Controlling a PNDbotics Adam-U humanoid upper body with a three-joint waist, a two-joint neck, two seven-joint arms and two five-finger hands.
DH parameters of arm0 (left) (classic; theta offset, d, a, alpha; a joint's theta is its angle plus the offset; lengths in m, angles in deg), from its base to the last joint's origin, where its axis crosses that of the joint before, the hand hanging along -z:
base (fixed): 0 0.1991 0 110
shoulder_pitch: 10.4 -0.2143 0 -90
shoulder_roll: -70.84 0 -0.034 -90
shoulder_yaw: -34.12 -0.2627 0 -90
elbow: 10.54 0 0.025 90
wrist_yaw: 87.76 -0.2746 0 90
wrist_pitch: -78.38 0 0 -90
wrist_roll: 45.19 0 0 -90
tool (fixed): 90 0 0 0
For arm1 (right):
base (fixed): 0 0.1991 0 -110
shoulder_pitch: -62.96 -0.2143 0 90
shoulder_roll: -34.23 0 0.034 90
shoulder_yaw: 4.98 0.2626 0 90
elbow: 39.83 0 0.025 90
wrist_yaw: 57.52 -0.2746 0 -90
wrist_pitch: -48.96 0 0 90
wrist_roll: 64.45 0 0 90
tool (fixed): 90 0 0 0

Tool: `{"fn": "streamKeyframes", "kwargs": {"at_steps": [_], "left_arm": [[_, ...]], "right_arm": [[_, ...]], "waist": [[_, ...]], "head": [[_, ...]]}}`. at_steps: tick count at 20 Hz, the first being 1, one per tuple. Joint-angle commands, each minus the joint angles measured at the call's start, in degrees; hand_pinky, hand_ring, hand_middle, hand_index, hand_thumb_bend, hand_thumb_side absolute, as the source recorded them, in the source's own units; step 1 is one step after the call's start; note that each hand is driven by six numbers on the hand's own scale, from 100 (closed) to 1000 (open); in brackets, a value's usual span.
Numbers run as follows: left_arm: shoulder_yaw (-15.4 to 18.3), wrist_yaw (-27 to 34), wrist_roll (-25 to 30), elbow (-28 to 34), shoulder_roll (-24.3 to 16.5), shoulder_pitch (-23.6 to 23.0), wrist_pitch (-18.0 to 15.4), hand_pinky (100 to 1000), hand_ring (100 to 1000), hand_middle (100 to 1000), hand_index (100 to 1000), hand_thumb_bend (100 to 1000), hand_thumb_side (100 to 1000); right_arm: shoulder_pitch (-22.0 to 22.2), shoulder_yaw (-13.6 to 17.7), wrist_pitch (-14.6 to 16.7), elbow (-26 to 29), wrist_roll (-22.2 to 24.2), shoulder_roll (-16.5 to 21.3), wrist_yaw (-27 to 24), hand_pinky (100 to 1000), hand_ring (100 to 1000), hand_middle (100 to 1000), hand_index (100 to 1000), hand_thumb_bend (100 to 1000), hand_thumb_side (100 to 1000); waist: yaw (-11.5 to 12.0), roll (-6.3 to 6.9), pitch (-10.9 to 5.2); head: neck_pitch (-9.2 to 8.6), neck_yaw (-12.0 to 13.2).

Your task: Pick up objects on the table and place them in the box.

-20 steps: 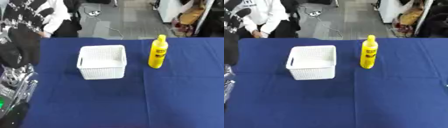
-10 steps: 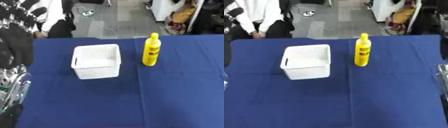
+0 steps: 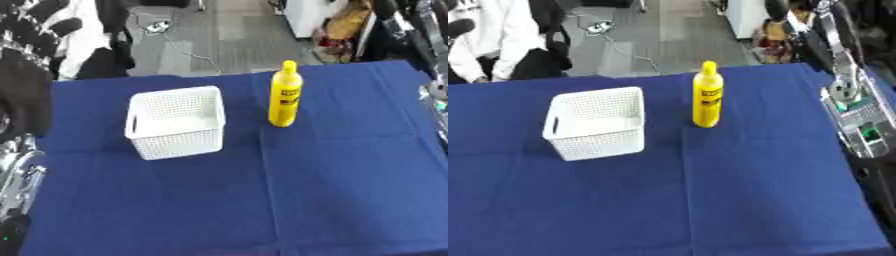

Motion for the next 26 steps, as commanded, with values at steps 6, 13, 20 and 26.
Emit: {"fn": "streamKeyframes", "kwargs": {"at_steps": [6, 13, 20, 26], "left_arm": [[-0.03, 0.22, 0.27, 0.69, -1.0, 0.61, 0.26, 791, 829, 879, 862, 305, 1000], [-0.26, 0.4, 0.6, 0.69, -0.62, 0.83, 0.45, 793, 827, 876, 860, 300, 1000], [-0.38, 0.65, 0.86, 0.69, -0.45, 1.08, 0.47, 794, 827, 873, 858, 297, 1000], [-0.36, 0.81, 0.95, 0.69, -0.28, 1.19, 0.51, 795, 827, 872, 857, 298, 1000]], "right_arm": [[-8.94, -1.23, 1.54, -16.89, 4.7, -0.88, 1.59, 862, 820, 819, 887, 888, 1000], [-13.86, -0.28, 3.59, -28.93, 7.33, -4.04, 5.88, 873, 825, 822, 886, 975, 1000], [-14.63, 1.16, 5.24, -33.96, 8.37, -6.54, 12.37, 885, 826, 821, 871, 1000, 975], [-14.56, 1.56, 6.25, -35.27, 9.58, -7.9, 13.77, 891, 825, 819, 863, 1000, 959]], "waist": [[-0.16, 0.33, -0.09], [0.2, 0.47, 0.28], [1.02, 0.14, 0.48], [1.73, -0.17, 0.71]], "head": [[0.02, -0.49], [-0.59, -1.38], [-0.99, -1.63], [-1.21, -1.42]]}}
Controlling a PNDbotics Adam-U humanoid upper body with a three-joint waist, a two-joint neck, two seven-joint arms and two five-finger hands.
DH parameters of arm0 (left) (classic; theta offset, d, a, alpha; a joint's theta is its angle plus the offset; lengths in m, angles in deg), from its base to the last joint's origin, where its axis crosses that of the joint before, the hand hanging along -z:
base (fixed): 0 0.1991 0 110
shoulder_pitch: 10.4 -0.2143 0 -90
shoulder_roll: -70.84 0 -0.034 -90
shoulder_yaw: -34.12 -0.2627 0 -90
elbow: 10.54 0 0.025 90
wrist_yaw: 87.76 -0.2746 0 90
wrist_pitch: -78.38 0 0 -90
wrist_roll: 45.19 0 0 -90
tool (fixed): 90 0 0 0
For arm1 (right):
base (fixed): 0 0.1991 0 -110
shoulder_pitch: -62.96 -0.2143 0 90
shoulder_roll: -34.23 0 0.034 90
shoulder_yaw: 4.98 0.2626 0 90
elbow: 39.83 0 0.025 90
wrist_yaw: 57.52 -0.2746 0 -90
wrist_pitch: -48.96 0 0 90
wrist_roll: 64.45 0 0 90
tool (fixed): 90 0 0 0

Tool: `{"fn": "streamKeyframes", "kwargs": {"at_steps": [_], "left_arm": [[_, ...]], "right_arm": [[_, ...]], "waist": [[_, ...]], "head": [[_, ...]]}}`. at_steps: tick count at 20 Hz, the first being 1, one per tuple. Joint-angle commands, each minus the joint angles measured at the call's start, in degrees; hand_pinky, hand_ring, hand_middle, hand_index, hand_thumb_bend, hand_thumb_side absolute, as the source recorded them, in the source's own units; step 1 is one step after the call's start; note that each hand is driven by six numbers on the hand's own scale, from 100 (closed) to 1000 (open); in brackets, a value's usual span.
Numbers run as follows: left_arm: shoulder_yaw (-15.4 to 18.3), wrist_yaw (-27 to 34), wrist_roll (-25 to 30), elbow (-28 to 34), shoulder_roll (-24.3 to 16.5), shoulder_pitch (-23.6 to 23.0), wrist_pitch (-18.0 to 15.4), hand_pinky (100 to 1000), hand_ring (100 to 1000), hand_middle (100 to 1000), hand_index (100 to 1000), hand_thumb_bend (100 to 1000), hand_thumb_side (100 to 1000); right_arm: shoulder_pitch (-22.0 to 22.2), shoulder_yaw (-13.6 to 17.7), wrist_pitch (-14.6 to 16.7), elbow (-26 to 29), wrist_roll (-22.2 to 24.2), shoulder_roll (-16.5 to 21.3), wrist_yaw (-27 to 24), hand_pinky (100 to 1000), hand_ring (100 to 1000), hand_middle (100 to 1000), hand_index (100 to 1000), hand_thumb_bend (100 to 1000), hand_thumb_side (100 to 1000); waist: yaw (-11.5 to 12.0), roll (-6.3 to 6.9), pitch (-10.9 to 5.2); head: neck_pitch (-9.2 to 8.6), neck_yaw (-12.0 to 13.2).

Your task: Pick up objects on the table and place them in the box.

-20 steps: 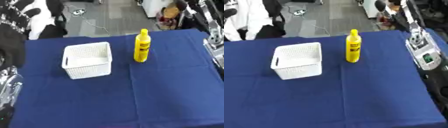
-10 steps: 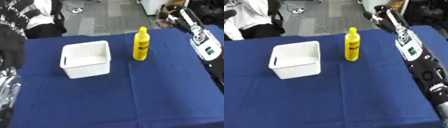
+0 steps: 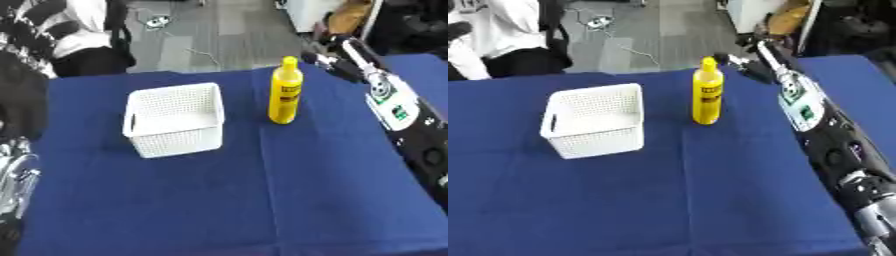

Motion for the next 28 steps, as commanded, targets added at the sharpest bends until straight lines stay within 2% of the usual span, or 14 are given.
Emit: {"fn": "streamKeyframes", "kwargs": {"at_steps": [1, 7, 17, 28], "left_arm": [[0.28, 0.27, 0.19, 0.69, -0.33, 0.78, 0.04, 795, 827, 871, 856, 298, 1000], [0.2, 0.45, 0.39, 0.69, -0.25, 1.12, 0.04, 795, 827, 869, 854, 297, 1000], [0.04, 0.72, 0.68, 0.69, -0.11, 1.77, 0.17, 797, 827, 865, 851, 298, 1000], [-0.04, 0.94, 0.85, 0.69, 0.02, 2.63, 0.16, 798, 827, 863, 849, 298, 1000]], "right_arm": [[-1.77, 0.52, 0.29, 0.06, 0.74, 0.06, 0.7, 894, 826, 821, 865, 1000, 950], [-1.74, 0.77, 0.13, -0.97, 2.12, -0.98, 1.35, 909, 834, 828, 876, 1000, 931], [-2.69, 1.43, 0.76, -2.64, 8.65, -1.0, 0.4, 942, 864, 850, 906, 1000, 866], [-3.27, 1.72, 0.36, -3.06, 11.05, -1.47, 0.58, 956, 885, 872, 909, 1000, 857]], "waist": [[0.25, -0.06, -0.55], [0.71, -0.16, -0.35], [1.48, -0.44, 0.0], [2.27, -0.77, 0.42]], "head": [[-1.2, -0.29], [-2.02, 0.38], [-1.29, 0.58], [-2.02, 0.56]]}}
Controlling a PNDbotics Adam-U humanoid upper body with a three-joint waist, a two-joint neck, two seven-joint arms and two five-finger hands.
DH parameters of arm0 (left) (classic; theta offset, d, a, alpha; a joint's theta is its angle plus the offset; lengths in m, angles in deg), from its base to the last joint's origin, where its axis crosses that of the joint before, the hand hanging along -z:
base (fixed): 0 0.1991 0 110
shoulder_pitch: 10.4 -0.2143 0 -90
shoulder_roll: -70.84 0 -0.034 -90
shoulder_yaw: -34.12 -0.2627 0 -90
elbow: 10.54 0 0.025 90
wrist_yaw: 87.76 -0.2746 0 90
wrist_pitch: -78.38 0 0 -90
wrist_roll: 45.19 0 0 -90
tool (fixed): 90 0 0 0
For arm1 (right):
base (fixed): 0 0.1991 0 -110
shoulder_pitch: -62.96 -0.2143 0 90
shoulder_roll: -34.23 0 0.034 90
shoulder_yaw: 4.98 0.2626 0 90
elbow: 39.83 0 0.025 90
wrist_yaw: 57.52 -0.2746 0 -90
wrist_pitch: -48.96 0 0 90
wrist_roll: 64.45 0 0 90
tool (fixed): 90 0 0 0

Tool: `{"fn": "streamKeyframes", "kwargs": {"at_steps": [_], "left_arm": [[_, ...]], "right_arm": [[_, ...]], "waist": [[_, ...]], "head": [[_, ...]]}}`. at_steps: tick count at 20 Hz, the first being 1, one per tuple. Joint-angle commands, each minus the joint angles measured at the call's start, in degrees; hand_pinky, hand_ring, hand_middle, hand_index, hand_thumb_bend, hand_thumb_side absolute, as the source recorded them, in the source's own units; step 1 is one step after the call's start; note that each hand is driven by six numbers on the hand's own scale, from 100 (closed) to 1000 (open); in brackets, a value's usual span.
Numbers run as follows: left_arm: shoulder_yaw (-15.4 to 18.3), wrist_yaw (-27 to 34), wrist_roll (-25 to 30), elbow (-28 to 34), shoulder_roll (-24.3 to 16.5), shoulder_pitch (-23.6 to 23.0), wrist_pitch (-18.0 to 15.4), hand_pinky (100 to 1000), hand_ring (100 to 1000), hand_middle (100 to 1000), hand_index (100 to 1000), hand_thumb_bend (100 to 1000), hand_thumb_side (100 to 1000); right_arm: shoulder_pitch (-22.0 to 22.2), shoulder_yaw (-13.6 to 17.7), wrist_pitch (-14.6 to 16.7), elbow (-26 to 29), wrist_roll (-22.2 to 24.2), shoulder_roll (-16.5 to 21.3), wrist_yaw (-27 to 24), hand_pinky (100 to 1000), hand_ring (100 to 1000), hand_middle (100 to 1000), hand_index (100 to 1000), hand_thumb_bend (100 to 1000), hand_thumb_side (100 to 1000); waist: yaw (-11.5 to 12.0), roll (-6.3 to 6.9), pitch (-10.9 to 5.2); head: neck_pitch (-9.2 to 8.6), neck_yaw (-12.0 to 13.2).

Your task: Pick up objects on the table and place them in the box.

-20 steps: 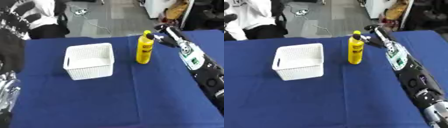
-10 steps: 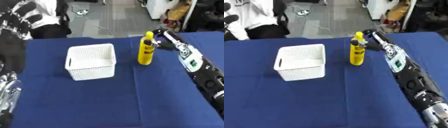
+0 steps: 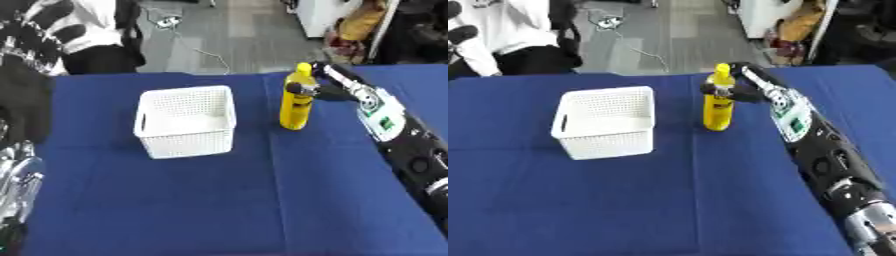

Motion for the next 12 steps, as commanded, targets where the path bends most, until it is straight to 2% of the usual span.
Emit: {"fn": "streamKeyframes", "kwargs": {"at_steps": [1, 9, 11, 12], "left_arm": [[0.01, 0.35, 0.24, 0.69, -0.44, 1.21, -0.17, 798, 827, 862, 848, 298, 1000], [-0.11, 0.62, 0.45, 0.69, -0.05, 2.3, -0.26, 798, 827, 859, 846, 299, 1000], [-0.13, 0.71, 0.49, 0.69, 0.05, 2.56, -0.26, 798, 827, 860, 845, 299, 1000], [-0.13, 0.75, 0.5, 0.69, 0.12, 2.72, -0.26, 798, 827, 860, 845, 299, 1000]], "right_arm": [[-1.88, 0.65, -0.15, 0.37, 0.38, 0.54, -0.15, 958, 886, 873, 910, 1000, 853], [-2.53, 1.25, -1.01, -0.43, 0.45, 0.24, -0.99, 950, 882, 873, 916, 1000, 822], [-2.51, 1.51, -1.62, -0.79, 0.32, 0.17, -1.57, 891, 862, 873, 918, 1000, 788], [-2.4, 1.71, -2.11, -1.13, 0.23, 0.08, -1.97, 817, 844, 870, 916, 1000, 740]], "waist": [[0.3, -0.03, -0.4], [1.19, -0.16, 0.54], [1.38, -0.18, 0.74], [1.49, -0.17, 0.86]], "head": [[-0.78, 0.47], [-1.72, 0.73], [-1.99, 0.84], [-2.22, 0.9]]}}
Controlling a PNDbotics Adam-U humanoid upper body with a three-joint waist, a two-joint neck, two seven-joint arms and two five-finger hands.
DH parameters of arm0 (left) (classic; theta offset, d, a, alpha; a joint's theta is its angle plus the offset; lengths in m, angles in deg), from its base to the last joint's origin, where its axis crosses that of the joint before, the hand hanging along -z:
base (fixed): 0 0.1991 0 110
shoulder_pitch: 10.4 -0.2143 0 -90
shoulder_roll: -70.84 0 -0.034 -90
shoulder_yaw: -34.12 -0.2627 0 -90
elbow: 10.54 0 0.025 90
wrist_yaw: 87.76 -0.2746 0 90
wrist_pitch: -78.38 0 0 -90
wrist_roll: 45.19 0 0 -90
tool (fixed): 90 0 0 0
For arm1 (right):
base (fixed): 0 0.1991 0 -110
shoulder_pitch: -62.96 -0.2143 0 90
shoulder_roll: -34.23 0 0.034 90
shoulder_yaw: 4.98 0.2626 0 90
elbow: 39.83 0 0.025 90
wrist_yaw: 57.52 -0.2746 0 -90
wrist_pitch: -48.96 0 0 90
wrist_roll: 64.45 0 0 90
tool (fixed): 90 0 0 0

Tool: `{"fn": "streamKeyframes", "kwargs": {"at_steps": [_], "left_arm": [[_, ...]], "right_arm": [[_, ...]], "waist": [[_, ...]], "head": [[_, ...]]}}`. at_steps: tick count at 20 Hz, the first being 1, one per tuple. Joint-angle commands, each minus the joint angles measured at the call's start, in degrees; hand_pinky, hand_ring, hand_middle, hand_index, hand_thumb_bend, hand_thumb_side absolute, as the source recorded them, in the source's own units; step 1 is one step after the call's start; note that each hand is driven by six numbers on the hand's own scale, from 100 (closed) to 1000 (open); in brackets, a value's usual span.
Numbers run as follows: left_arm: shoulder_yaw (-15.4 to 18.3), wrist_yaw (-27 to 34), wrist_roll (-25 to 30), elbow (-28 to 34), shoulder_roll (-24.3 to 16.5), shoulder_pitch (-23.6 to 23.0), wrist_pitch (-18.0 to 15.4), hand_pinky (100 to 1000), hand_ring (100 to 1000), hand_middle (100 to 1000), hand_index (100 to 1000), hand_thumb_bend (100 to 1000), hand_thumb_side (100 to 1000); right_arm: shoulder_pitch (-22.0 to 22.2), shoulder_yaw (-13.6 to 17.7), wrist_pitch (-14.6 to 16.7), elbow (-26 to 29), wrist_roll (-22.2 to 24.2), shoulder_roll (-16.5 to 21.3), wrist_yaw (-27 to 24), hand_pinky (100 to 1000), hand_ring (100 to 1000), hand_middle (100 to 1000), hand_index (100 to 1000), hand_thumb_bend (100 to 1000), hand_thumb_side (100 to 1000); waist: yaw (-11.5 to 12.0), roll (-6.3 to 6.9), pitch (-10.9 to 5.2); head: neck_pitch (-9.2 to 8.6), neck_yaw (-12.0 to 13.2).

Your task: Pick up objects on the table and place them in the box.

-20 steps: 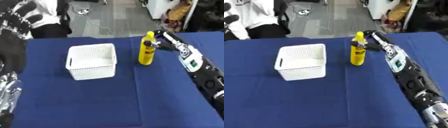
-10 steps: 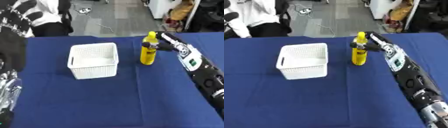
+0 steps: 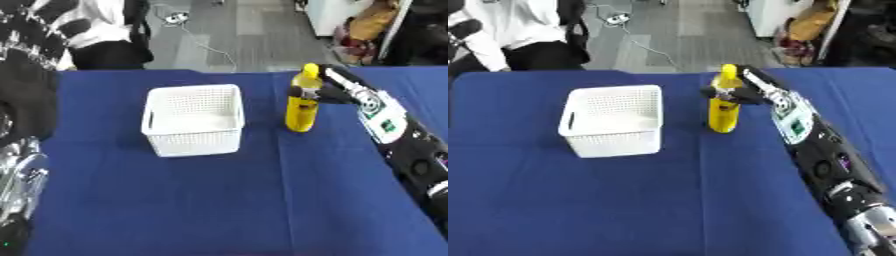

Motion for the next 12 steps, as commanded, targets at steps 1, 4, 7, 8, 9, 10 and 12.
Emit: {"fn": "streamKeyframes", "kwargs": {"at_steps": [1, 4, 7, 8, 9, 10, 12], "left_arm": [[0.17, 0.35, 0.33, 0.69, -0.33, 1.0, -0.11, 799, 827, 860, 844, 299, 1000], [0.14, 0.49, 0.4, 0.69, -0.15, 1.4, -0.11, 799, 826, 859, 844, 299, 1000], [0.1, 0.59, 0.46, 0.69, -0.08, 1.63, -0.13, 799, 824, 859, 843, 299, 1000], [0.08, 0.61, 0.5, 0.69, -0.07, 1.74, -0.13, 799, 824, 858, 842, 298, 1000], [0.05, 0.64, 0.55, 0.69, -0.06, 1.83, -0.12, 799, 824, 858, 842, 298, 1000], [0.04, 0.66, 0.58, 0.69, -0.04, 1.91, -0.13, 799, 823, 858, 842, 298, 1000], [0.04, 0.71, 0.62, 0.69, -0.01, 2.04, -0.15, 799, 822, 857, 841, 297, 1000]], "right_arm": [[-1.62, 0.77, -1.32, -0.33, -0.25, 0.32, -1.26, 710, 809, 854, 902, 996, 697], [-1.25, 1.76, -2.7, -0.96, -2.45, 0.12, -3.44, 417, 624, 737, 824, 930, 574], [-0.84, 2.23, -1.66, -0.84, -6.8, 0.19, -5.61, 198, 439, 555, 728, 903, 513], [-0.75, 2.38, -0.63, -0.66, -8.72, 0.27, -6.33, 110, 344, 462, 641, 913, 482], [-0.62, 2.4, 0.48, -0.67, -10.6, 0.35, -6.9, 100, 328, 439, 614, 912, 475], [-0.53, 2.51, 1.56, -0.7, -12.38, 0.42, -7.48, 100, 297, 379, 544, 908, 464], [-0.34, 2.7, 3.46, -1.03, -15.5, 0.57, -8.79, 100, 228, 268, 442, 884, 455]], "waist": [[0.21, 0.12, -0.4], [0.49, 0.18, -0.17], [0.64, 0.17, -0.04], [0.7, 0.16, 0.05], [0.76, 0.15, 0.12], [0.81, 0.15, 0.17], [0.89, 0.13, 0.28]], "head": [[-1.26, 0.46], [-1.81, 0.73], [-2.08, 1.04], [-2.22, 1.13], [-2.3, 1.16], [-2.37, 1.2], [-2.45, 1.31]]}}
